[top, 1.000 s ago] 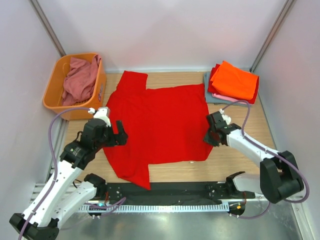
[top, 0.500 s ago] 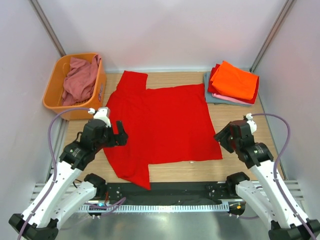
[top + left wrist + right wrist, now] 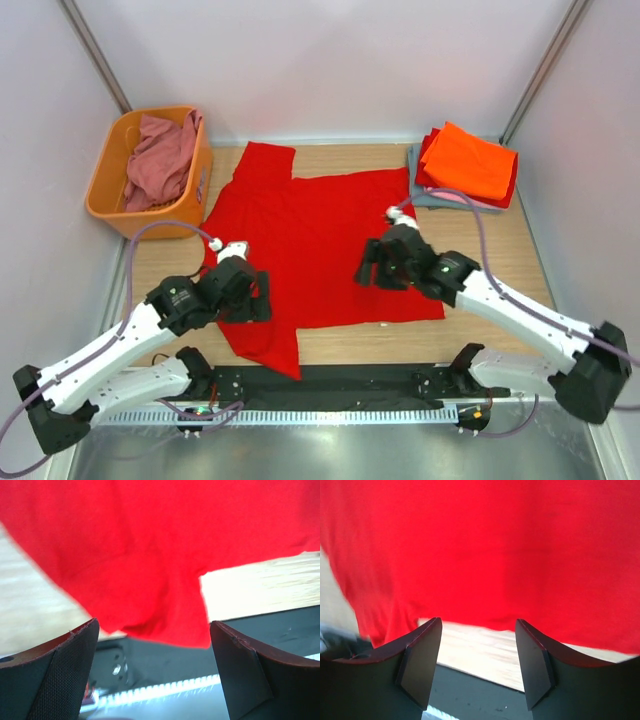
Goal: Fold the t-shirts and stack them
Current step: Fold the tshirt
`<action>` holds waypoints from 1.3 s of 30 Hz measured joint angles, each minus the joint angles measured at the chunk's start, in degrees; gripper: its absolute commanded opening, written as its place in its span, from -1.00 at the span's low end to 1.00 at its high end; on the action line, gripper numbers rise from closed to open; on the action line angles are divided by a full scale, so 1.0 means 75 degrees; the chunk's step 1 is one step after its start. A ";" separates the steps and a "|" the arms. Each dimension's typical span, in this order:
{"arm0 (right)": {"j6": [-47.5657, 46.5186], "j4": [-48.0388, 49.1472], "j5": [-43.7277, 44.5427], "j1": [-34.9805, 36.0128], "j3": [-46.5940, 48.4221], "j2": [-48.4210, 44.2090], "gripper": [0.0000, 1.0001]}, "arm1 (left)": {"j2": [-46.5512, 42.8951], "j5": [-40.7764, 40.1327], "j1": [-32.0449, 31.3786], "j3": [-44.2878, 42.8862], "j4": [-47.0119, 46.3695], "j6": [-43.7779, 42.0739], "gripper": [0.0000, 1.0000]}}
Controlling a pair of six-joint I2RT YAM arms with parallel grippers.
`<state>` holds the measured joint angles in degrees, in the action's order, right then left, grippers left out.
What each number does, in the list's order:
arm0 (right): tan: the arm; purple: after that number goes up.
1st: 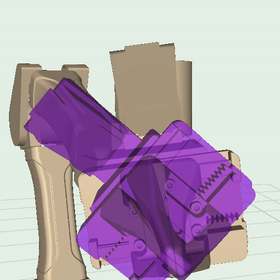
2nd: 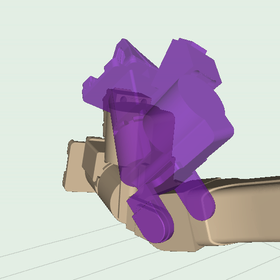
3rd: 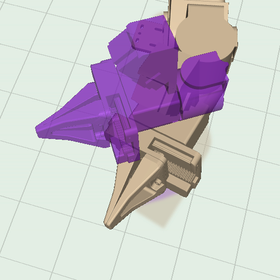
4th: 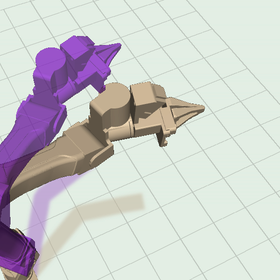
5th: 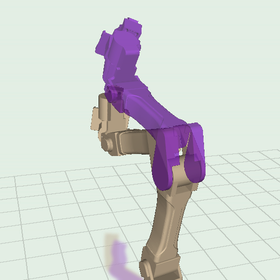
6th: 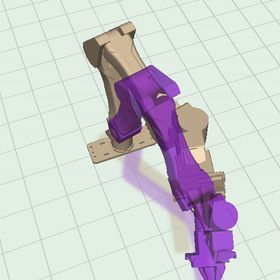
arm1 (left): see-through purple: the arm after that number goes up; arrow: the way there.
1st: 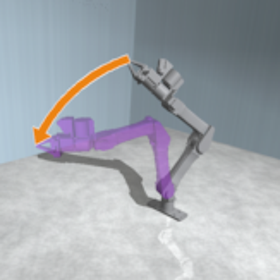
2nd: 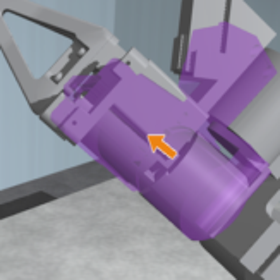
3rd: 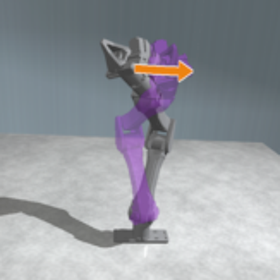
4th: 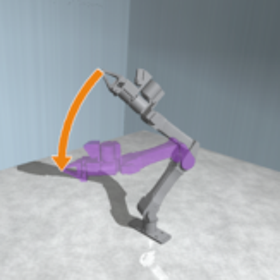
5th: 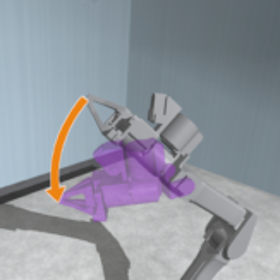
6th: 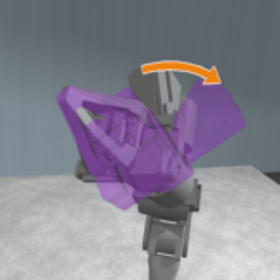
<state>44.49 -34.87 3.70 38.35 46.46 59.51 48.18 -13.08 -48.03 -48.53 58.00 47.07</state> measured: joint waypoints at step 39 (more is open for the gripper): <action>-0.2780 0.1317 0.1518 0.6423 0.4806 0.7691 0.42 | -0.4744 -0.2990 -0.0580 -0.0265 0.0804 0.0268 0.91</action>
<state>23.64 -24.99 15.09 86.52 82.50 117.19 12.60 -35.51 -52.38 -50.52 64.03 49.08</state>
